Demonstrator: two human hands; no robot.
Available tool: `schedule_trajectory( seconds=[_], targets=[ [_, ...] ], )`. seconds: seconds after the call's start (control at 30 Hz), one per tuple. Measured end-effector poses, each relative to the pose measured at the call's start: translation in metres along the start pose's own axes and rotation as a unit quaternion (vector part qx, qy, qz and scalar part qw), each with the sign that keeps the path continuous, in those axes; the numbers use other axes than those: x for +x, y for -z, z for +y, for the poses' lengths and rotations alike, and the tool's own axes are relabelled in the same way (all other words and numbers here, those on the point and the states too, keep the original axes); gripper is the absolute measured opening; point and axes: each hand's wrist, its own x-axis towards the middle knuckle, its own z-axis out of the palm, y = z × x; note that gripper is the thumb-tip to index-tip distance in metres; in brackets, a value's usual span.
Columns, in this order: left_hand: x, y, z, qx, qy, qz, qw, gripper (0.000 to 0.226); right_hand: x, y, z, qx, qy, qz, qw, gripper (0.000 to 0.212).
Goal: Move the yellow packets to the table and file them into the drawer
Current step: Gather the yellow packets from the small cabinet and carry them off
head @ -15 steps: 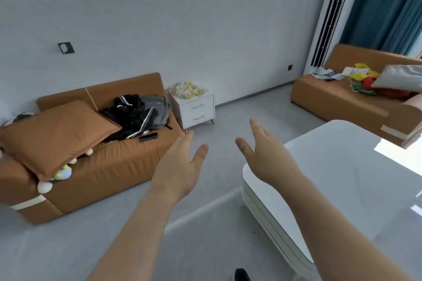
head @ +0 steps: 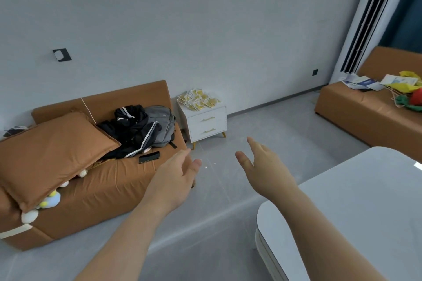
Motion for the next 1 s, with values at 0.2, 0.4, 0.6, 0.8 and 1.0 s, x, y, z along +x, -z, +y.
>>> schedule_trajectory(
  seconds=[0.2,0.4,0.6,0.8,1.0],
  targets=[
    [0.112,-0.005,-0.004,-0.018,0.015,0.006,1.0,0.06,0.119,-0.01,0.0,-0.006,0.004,-0.022,1.0,0.064],
    [0.252,-0.015,-0.041,-0.034,0.026,-0.001,0.999,0.056,0.255,-0.041,0.0,-0.01,-0.004,-0.032,0.999,0.062],
    [0.422,-0.014,-0.079,-0.066,0.032,-0.035,0.997,0.053,0.407,-0.066,-0.018,-0.023,-0.031,-0.04,0.998,0.062],
    [0.576,-0.016,-0.101,-0.066,0.034,-0.075,0.994,0.05,0.537,-0.078,-0.029,-0.026,-0.056,-0.045,0.997,0.059],
    [0.705,-0.046,-0.123,-0.074,0.049,-0.117,0.989,0.047,0.665,-0.095,-0.004,-0.032,-0.083,-0.064,0.994,0.058]
  ],
)
